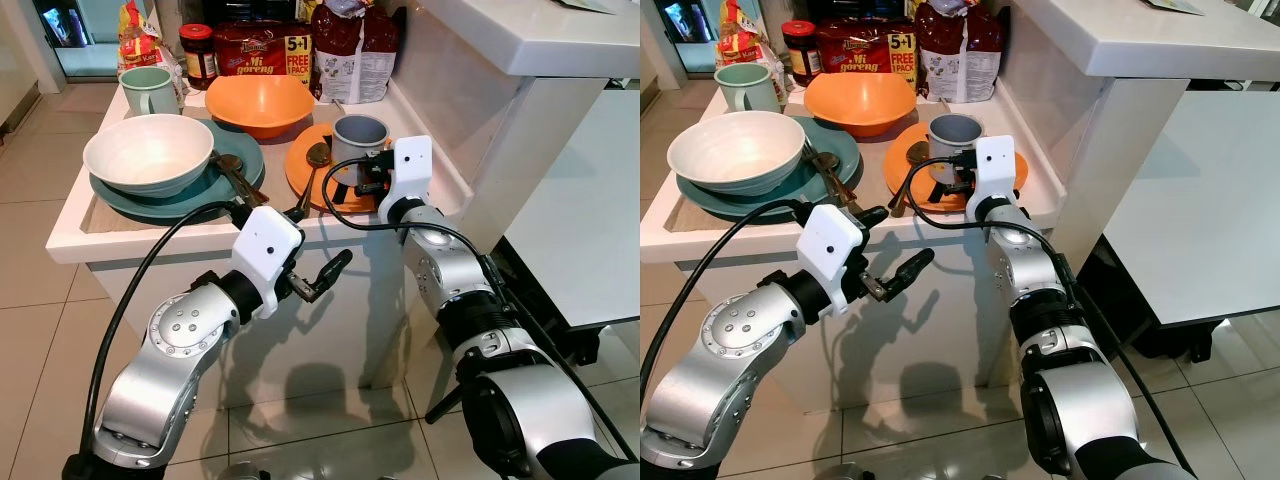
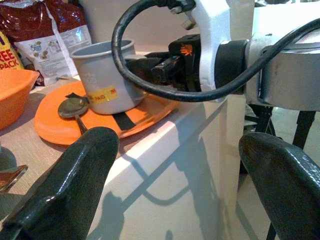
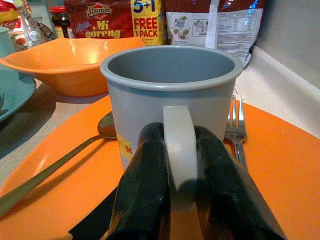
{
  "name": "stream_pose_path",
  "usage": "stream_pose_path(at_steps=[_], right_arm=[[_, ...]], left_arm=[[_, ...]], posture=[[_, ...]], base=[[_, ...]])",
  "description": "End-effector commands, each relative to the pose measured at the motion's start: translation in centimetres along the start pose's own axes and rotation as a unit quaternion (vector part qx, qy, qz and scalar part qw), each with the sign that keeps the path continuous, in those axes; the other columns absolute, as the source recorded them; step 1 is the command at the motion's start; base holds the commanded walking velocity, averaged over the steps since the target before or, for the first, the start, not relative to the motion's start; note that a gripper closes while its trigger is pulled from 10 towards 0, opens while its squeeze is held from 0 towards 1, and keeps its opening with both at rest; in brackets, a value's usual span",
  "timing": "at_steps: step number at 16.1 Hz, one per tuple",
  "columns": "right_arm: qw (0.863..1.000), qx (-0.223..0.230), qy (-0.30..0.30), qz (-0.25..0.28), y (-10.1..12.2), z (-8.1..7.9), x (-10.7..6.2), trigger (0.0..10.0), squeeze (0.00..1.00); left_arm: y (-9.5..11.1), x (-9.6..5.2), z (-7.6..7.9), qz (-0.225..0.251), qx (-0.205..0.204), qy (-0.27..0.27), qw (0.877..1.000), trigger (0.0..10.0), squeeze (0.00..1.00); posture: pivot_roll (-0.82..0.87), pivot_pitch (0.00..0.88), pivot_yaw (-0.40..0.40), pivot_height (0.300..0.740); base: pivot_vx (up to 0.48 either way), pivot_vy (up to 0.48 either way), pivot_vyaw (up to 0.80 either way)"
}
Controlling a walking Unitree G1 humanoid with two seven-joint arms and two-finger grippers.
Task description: Setting the table
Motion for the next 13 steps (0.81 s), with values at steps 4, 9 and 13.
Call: stream_pose_path(at_steps=[4, 9, 13], right_arm=[[1.0, 0.006, -0.007, 0.03, 1.0, 0.4, -0.3, 0.0, 0.0], [0.972, -0.045, 0.007, 0.23, 8.5, 0.0, -5.2, 0.0, 0.0], [0.958, -0.054, 0.056, 0.274, 9.0, -0.7, -11.6, 10.0, 0.0]], left_arm=[[-0.1, 0.5, -1.8, 0.002, 0.024, 0.076, 0.997, 10.0, 0.0], [0.8, -0.7, -2.7, 0.04, 0.002, 0.138, 0.99, 10.0, 0.0], [1.0, -2.1, -2.6, 0.061, -0.009, 0.132, 0.989, 10.0, 0.0]], posture=[[0.11, 0.015, -0.047, 0.74], [0.11, 0.031, -0.051, 0.74], [0.09, 0.044, -0.055, 0.74]], base=[[0.0, 0.0, 0.0], [0.0, 0.0, 0.0], [0.0, 0.0, 0.0]])
Point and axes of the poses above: a point about 5 cm out from each wrist's last joint towards the gripper, its own x axis pointing out of the wrist towards the gripper, its own y axis along the axis of the wrist's last joint, z = x × y, the point moved 4 cm from there along x, pointing out of the wrist towards the gripper, and after that the axes turned 1 degree about x, right-handed, at the moved point
